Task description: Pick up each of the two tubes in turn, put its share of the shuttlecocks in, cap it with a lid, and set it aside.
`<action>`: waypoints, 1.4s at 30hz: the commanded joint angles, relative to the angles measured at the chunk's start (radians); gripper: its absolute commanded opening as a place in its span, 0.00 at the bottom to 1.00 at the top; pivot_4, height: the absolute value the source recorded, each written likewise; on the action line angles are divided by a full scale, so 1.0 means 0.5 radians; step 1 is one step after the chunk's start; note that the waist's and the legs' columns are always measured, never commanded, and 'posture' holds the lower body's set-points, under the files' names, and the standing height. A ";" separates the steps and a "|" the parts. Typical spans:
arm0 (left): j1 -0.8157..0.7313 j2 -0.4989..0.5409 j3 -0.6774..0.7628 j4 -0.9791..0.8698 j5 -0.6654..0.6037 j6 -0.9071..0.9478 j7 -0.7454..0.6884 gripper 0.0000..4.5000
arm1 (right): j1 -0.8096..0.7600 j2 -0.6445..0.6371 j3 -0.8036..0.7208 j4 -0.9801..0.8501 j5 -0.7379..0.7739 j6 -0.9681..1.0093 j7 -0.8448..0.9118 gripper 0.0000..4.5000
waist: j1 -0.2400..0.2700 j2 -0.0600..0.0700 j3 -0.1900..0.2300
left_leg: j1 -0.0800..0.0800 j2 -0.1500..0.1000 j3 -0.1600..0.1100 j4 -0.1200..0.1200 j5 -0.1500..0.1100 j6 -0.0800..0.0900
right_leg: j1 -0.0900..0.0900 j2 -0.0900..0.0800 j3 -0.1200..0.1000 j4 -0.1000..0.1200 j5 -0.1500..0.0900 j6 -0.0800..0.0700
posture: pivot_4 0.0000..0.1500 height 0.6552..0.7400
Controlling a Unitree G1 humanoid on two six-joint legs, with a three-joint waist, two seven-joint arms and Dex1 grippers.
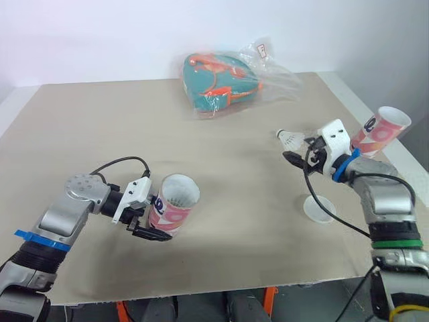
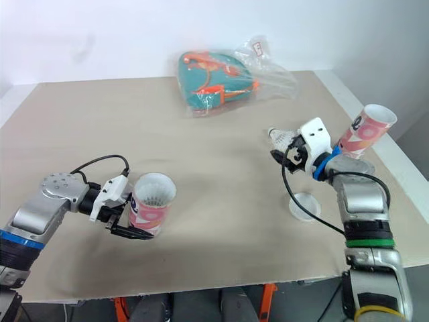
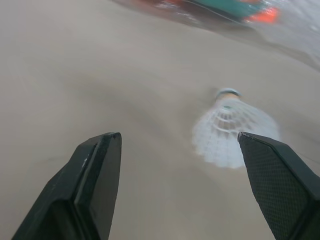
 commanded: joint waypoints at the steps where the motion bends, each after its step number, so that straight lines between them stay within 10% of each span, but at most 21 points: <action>1: -0.008 -0.005 -0.030 0.011 0.025 -0.018 -0.017 0.76 | -0.148 0.068 0.012 0.199 -0.051 -0.082 -0.094 0.89 | -0.001 0.000 0.000 | 0.000 0.000 0.000 0.000 0.000 0.000 | 0.000 0.000 0.000 0.000 0.000 0.000 | 1.00 1.00; 21: 0.040 0.005 0.003 -0.032 0.015 0.004 0.023 0.76 | -0.752 0.348 0.094 1.409 -0.273 -0.525 -0.349 0.89 | -0.010 0.000 0.000 | -0.001 -0.001 -0.001 -0.004 0.000 0.000 | 0.000 -0.001 0.000 -0.001 0.002 -0.008 | 1.00 1.00; 32: 0.033 0.010 0.008 -0.039 0.022 0.011 0.032 0.76 | -0.831 0.360 0.030 1.619 -0.272 -0.760 -0.438 0.02 | -0.014 0.001 0.000 | -0.001 -0.002 -0.001 -0.005 0.000 0.000 | 0.000 -0.002 0.000 -0.001 0.002 -0.010 | 1.00 1.00; 37: 0.041 0.017 0.009 -0.041 0.021 0.011 0.026 0.76 | -0.717 0.333 0.008 1.040 -0.063 -0.666 -0.012 0.02 | -0.015 0.004 0.002 | -0.001 -0.002 -0.001 -0.005 0.000 0.000 | 0.000 -0.002 0.000 -0.001 0.002 -0.010 | 1.00 1.00; 42: 0.020 0.008 0.000 -0.016 0.025 -0.003 0.014 0.76 | -0.237 0.041 0.249 -0.598 0.532 -0.195 0.975 0.02 | 0.005 0.012 0.005 | -0.003 -0.002 -0.006 -0.006 -0.001 0.000 | 0.000 -0.002 -0.003 0.000 0.000 -0.010 | 1.00 1.00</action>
